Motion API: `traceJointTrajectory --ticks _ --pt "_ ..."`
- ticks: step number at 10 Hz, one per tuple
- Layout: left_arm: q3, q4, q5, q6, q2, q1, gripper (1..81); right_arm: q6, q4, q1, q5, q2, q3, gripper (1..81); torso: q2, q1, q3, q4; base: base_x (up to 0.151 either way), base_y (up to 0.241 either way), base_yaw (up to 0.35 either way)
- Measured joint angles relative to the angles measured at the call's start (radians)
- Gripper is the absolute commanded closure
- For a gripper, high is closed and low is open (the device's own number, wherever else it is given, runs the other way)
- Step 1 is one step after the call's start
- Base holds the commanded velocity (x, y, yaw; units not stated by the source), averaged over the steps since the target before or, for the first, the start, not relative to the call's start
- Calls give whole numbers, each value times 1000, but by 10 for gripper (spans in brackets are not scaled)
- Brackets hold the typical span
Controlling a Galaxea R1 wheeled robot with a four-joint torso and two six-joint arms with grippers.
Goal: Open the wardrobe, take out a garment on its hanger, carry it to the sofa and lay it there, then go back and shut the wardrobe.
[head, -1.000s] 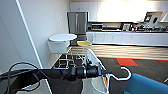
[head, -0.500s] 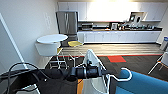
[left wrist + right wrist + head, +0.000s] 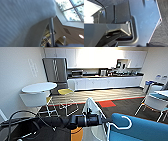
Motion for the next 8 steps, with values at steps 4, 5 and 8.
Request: traceJointTrajectory --ticks 4,5,8 --pt "0 3 1 0 -1 4 811 0 0 1 0 -1 0 10 0 0 0 0 0 0 -274" --pt "0 3 0 0 -1 4 811 0 0 1 0 0 0 10 0 0 0 0 0 0 -274" --pt "0 10 0 0 -2 11 811 0 0 1 0 -1 0 10 0 0 0 0 0 0 -274"
